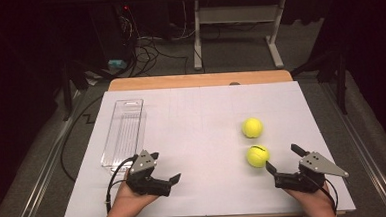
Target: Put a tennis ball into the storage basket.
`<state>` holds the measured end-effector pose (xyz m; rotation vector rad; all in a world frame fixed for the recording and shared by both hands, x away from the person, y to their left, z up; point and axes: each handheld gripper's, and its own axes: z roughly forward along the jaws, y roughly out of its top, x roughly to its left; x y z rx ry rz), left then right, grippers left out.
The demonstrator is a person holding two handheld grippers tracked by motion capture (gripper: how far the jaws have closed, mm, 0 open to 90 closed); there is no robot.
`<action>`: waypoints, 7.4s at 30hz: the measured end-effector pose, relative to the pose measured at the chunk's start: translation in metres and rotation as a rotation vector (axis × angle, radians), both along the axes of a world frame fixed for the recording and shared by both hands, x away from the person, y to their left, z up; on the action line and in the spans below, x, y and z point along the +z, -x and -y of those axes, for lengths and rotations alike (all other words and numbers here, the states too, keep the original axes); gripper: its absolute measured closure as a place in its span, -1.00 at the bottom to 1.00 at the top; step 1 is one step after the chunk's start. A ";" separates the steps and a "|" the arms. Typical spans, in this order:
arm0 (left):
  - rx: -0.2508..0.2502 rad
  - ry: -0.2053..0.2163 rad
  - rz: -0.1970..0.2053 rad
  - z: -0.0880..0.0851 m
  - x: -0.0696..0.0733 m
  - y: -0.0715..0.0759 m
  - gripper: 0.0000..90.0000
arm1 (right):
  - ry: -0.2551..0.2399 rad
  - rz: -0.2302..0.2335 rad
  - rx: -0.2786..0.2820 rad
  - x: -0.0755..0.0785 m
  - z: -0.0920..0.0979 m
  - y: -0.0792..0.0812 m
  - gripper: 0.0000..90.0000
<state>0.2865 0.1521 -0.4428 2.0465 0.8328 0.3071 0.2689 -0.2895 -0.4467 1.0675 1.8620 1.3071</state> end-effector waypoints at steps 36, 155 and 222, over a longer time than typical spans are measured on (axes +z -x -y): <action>-0.073 -0.420 -0.339 0.058 0.009 -0.035 -0.95 | 0.004 -0.022 0.031 -0.005 -0.004 -0.002 -1.00; -0.173 -0.565 -0.579 0.114 0.091 -0.074 -0.99 | 0.090 -0.103 0.421 -0.010 -0.178 -0.021 -0.39; -0.017 -0.518 -0.623 0.070 0.094 -0.110 -0.43 | 0.093 -0.104 0.215 -0.014 -0.066 -0.021 -1.00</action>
